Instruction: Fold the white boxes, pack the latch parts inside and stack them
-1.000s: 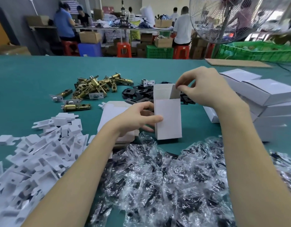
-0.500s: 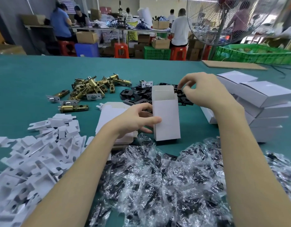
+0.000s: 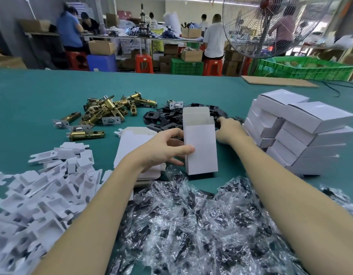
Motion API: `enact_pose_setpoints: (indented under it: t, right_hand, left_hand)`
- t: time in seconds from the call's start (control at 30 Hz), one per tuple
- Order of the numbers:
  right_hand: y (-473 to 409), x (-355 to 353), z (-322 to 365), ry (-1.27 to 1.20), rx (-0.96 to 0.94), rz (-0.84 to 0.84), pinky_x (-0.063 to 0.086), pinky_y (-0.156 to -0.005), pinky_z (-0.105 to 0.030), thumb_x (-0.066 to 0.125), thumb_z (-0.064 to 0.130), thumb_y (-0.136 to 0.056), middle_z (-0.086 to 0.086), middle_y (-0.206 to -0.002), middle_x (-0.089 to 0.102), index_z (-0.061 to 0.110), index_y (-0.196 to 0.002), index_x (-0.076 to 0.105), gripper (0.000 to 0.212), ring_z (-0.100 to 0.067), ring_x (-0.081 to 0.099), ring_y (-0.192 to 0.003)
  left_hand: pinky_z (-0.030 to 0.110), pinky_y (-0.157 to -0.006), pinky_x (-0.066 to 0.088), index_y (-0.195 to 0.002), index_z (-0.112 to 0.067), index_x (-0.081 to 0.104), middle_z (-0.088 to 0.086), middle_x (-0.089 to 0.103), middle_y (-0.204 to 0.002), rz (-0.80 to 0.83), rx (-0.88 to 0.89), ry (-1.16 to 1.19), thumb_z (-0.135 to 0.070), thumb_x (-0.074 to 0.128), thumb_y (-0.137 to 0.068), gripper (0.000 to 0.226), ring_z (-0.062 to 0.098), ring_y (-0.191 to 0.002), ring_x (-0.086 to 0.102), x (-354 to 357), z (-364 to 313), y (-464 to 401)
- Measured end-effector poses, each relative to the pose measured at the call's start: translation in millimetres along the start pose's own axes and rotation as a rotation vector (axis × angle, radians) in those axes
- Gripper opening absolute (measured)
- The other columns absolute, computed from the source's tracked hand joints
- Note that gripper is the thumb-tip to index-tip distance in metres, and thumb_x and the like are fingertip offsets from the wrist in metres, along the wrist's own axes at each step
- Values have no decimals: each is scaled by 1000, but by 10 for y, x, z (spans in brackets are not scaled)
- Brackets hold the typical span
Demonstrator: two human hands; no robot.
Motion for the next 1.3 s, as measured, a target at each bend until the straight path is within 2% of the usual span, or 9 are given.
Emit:
enact_pose_setpoints:
  t: [0.13, 0.47, 0.53, 0.63, 0.77, 0.9, 1.07, 1.2, 1.3]
  right_hand:
    - [47, -29, -49, -14, -27, -148, 46, -83, -37, 57, 22, -96, -12, -132, 63, 23, -132, 59, 36, -35, 53, -125]
    - [233, -168, -27, -131, -22, -172, 50, -82, -33, 62, 24, -92, -4, -123, 69, 23, -129, 64, 37, -30, 62, -114]
    - [314, -240, -45, -330, -28, -229, 51, -82, -31, 63, 27, -92, 0, -111, 71, 22, -127, 67, 36, -26, 65, -106]
    - [425, -365, -80, -930, 76, -184, 62, -67, -32, 58, 24, -94, -2, -105, 72, 18, -106, 72, 19, -18, 70, -79]
    - [547, -463, -165, -1249, 132, -58, 58, -54, -20, 60, 9, -96, -8, -108, 66, 14, -98, 68, 10, -22, 70, -82]
    - [588, -417, -236, -1124, 111, -50, 60, -58, -23, 76, 1, -88, -2, -101, 65, 11, -114, 65, 31, -22, 72, -82]
    - [586, -422, -321, -558, 21, -155, 59, -90, -39, 71, 17, -93, -4, -111, 74, 16, -119, 75, 26, -24, 72, -95]
    - [608, -448, -266, -346, -117, -219, 44, -82, -25, 66, 16, -96, -6, -114, 72, 18, -125, 72, 30, -20, 60, -88]
    - [605, -415, -246, -269, -137, -197, 41, -82, -25, 65, 14, -92, -8, -115, 69, 18, -125, 69, 33, -20, 52, -93]
  left_hand:
    - [35, -77, 63, -122, -15, 61, 8, 74, -114, -1, -1, -7, -20, 75, -92, 34, 26, -97, 76, 0, 4, -6]
    - [32, -76, 62, -122, -15, 61, 6, 75, -113, -9, -3, -29, -20, 74, -93, 32, 24, -98, 75, 24, -15, 10]
    - [31, -75, 62, -122, -16, 61, 5, 75, -113, -9, 1, -29, -20, 73, -93, 32, 24, -98, 75, 28, -16, 15]
    - [28, -73, 61, -123, -17, 62, 3, 76, -112, -11, 4, -32, -21, 73, -93, 33, 21, -98, 75, 31, -27, 22]
    - [30, -75, 62, -125, -17, 61, 2, 76, -112, -8, 0, -35, -22, 73, -93, 34, 22, -98, 75, 34, -30, 17]
    - [30, -76, 62, -125, -17, 61, 1, 77, -111, -6, 1, -39, -23, 73, -93, 35, 23, -99, 75, 30, -18, 12]
    - [28, -73, 61, -124, -19, 61, -2, 77, -109, -8, 1, -39, -23, 74, -93, 34, 21, -98, 75, 21, -15, 13]
    - [28, -74, 61, -125, -16, 61, 0, 77, -109, -10, -3, -35, -22, 73, -93, 35, 23, -98, 75, 23, -16, 13]
    - [33, -78, 63, -126, -15, 60, 1, 77, -110, -7, -3, -34, -21, 73, -93, 36, 25, -99, 75, 24, -15, 14]
Point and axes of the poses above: each hand's wrist, its own y-axis away from the middle knuckle, its own x-axis out of the palm, z = x × y, the point moved 2 cm from there along -y, towards the middle knuckle
